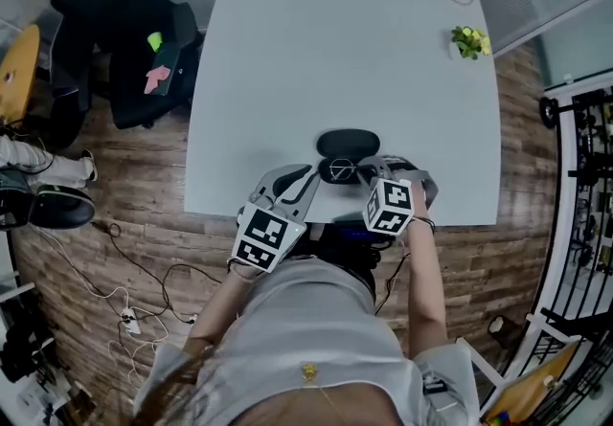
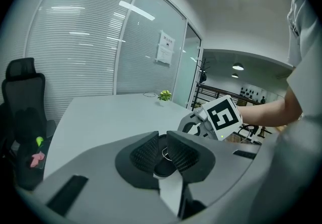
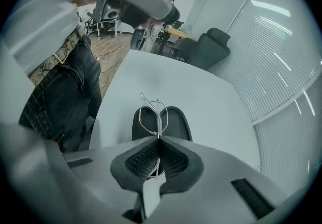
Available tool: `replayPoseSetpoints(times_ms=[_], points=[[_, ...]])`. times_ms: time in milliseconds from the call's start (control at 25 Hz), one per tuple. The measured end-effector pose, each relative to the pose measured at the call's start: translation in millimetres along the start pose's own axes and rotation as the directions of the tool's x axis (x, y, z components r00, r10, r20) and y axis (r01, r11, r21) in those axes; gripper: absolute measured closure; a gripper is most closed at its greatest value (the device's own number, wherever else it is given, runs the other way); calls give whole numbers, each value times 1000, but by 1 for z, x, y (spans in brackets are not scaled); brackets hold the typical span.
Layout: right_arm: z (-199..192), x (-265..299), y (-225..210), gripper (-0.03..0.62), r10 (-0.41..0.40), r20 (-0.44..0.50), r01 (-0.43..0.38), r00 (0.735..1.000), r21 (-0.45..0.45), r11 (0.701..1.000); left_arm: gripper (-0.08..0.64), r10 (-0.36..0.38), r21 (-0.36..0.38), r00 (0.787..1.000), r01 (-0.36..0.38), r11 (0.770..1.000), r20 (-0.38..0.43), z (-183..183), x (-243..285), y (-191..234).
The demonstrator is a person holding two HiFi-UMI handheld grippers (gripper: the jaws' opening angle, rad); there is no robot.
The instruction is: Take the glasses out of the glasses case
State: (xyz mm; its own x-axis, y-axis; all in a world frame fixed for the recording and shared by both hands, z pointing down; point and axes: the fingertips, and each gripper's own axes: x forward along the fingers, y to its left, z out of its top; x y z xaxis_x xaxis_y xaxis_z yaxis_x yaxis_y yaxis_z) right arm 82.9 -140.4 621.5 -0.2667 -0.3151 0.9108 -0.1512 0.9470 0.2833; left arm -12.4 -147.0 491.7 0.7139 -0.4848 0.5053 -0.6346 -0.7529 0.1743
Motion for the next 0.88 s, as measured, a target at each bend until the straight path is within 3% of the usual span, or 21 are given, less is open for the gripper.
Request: replayPoseSetpoints(times_ms=[880], points=[[24,-80,-18,572,-80,83,77,993,37,996,497,-60,24,998,60,998,34,11,0,-12]])
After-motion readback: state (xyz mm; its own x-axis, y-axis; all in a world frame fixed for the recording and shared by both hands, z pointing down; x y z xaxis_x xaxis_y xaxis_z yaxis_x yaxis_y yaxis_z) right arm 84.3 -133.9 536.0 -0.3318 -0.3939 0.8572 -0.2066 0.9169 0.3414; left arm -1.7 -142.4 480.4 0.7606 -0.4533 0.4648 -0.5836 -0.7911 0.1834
